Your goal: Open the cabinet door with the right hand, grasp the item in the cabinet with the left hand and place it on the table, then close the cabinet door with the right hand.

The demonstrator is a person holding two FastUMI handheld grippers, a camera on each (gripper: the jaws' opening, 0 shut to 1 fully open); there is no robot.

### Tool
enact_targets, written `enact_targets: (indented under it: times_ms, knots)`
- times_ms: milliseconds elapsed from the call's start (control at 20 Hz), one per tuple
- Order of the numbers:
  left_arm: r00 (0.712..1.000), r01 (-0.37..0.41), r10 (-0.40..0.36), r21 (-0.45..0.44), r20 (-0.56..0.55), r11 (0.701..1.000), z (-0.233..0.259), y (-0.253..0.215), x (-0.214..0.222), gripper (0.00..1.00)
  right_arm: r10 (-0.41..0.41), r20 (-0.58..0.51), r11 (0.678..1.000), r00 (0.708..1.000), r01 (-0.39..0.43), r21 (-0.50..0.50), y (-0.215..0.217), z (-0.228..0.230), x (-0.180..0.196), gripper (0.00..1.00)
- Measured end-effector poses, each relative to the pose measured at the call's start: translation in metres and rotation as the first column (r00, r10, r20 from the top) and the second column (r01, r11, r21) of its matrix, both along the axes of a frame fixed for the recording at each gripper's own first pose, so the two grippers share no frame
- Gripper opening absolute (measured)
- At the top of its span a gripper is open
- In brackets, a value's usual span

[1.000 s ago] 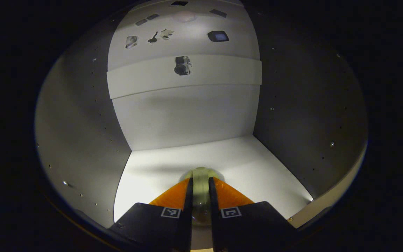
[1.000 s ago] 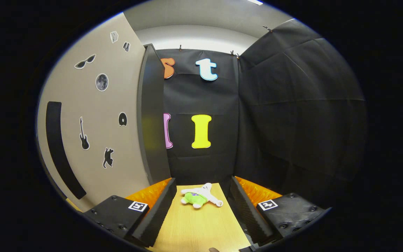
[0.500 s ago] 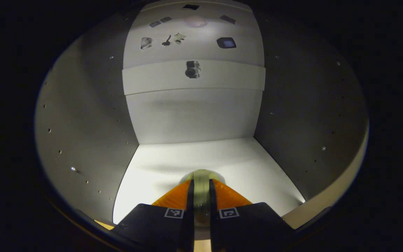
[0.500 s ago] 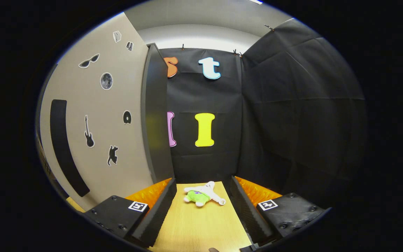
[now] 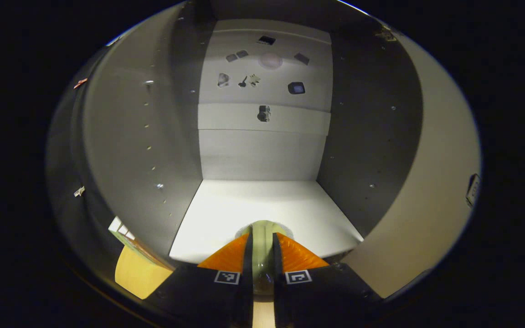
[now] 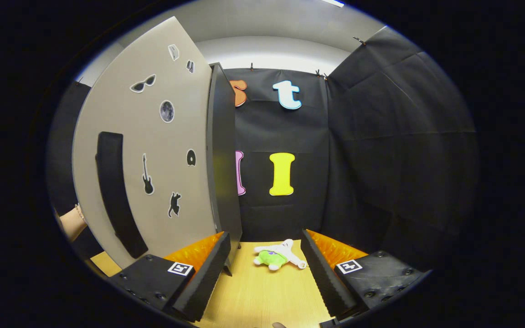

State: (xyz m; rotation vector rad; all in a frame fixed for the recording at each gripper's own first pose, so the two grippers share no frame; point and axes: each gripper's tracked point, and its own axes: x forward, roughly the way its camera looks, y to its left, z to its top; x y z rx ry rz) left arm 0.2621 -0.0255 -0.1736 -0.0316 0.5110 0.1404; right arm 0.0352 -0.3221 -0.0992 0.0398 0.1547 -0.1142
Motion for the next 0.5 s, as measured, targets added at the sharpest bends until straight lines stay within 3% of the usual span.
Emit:
enact_targets:
  times_ms: [500]
  knots:
    - [1.0, 0.001, -0.001, -0.025, -0.025, 1.0, -0.024, -0.01, -0.149, 0.22, -0.045, 0.042, 0.999, 0.998, 0.043, 0.027, 0.033, 0.016, -0.078, 0.98]
